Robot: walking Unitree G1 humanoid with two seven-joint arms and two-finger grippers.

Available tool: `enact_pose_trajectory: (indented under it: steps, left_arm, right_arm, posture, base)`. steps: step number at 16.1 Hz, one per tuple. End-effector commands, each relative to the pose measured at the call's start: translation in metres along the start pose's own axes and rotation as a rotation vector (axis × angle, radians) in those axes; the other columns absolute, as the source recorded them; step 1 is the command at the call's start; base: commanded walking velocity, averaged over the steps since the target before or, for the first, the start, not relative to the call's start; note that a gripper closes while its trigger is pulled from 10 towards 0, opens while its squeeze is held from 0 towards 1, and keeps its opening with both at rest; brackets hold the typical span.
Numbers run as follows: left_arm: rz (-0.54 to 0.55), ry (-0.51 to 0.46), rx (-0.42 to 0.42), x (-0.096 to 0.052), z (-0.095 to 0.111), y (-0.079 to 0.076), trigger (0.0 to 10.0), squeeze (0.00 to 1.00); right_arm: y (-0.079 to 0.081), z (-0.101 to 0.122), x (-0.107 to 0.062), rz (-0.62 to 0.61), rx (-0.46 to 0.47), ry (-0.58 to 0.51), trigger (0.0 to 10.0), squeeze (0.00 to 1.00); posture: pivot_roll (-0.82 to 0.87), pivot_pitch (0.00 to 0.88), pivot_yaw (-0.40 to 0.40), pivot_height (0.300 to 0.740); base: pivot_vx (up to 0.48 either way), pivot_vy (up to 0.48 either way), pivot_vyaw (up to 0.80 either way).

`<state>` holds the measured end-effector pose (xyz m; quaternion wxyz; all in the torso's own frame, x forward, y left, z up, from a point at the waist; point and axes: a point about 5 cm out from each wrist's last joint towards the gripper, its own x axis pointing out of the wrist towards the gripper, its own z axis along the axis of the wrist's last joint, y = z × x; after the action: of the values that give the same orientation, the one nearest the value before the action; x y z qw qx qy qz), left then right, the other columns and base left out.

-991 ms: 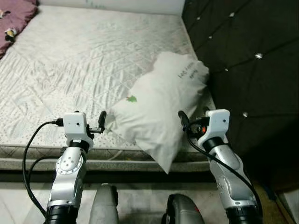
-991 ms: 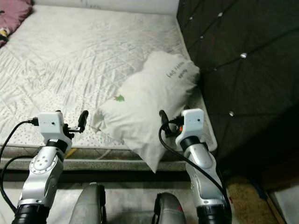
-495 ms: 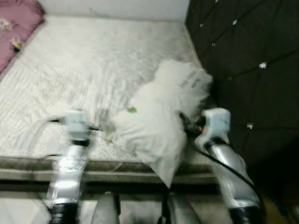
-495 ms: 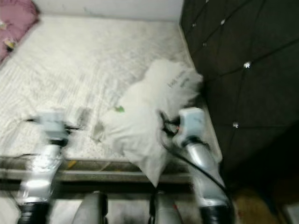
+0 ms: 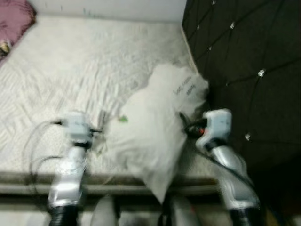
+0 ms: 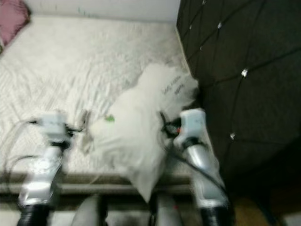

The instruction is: Clean up the room

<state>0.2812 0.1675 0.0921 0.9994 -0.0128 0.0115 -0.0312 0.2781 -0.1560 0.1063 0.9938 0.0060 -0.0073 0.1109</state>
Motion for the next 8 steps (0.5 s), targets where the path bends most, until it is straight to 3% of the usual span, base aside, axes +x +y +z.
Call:
enact_pose_trajectory:
  steps: [1, 8]
  left_arm:
    - [0.033, 0.018, 0.017, -0.0013, -0.0006, 0.0111, 10.0, 0.00]
    - [0.031, 0.033, 0.030, -0.0012, -0.0019, 0.0141, 10.0, 0.00]
  right_arm:
    - [0.0044, 0.0038, 0.0027, 0.011, 0.012, -0.024, 10.0, 0.00]
    - [0.0042, 0.0032, 0.0052, 0.000, 0.023, -0.024, 10.0, 0.00]
  posture:
    - [-0.01, 0.061, -0.057, 0.658]
    - [-0.02, 0.075, -0.044, 0.593]
  base:
    - [0.000, 0.000, 0.00]
    - [0.000, 0.000, 0.00]
